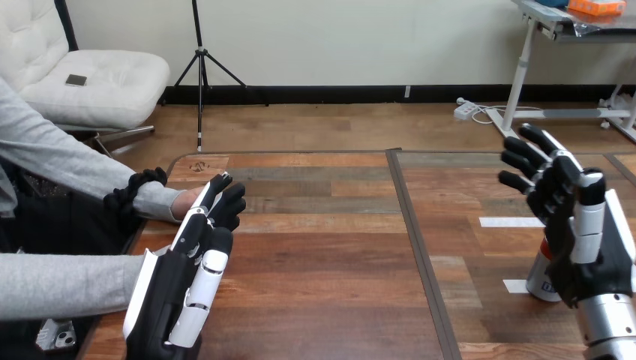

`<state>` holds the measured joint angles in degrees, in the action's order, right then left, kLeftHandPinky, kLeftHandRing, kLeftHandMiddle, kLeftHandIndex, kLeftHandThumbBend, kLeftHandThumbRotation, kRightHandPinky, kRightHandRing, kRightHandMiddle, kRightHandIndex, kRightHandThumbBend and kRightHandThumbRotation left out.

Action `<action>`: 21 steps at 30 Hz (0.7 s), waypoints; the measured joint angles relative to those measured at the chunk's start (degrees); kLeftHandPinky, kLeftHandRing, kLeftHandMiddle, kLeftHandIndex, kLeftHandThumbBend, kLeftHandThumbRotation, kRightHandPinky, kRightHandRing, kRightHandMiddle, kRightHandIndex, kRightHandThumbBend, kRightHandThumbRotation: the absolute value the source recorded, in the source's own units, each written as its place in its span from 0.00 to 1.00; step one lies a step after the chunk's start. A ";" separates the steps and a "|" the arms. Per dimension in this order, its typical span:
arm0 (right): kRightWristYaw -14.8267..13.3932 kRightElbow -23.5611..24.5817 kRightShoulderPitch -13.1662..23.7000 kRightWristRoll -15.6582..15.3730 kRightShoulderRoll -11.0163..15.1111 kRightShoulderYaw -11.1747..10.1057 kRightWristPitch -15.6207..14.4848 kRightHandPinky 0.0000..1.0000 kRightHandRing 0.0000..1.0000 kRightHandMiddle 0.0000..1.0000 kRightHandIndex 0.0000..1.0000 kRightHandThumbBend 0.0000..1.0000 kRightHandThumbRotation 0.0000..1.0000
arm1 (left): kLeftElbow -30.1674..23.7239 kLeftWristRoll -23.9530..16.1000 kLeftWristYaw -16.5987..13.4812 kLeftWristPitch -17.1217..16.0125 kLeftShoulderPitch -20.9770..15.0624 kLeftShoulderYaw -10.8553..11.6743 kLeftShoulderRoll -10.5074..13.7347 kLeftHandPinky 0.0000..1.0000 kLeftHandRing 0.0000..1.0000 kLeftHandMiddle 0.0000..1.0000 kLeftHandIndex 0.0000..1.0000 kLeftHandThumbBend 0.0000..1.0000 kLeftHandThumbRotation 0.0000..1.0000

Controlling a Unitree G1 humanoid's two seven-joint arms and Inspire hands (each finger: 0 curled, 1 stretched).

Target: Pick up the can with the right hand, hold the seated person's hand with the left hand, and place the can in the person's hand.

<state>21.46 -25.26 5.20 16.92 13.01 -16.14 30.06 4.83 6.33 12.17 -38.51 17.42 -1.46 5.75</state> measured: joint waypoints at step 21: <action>-3.76 -10.54 5.14 -2.21 3.94 -2.24 1.98 0.94 0.94 0.91 0.93 0.88 1.00 | 0.00 0.61 0.93 -0.01 -0.07 0.01 -0.11 0.91 0.91 0.91 0.93 0.43 0.87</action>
<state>17.71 -35.79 10.34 14.71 16.94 -18.38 32.03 4.83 6.94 13.10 -38.52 17.35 -1.45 5.64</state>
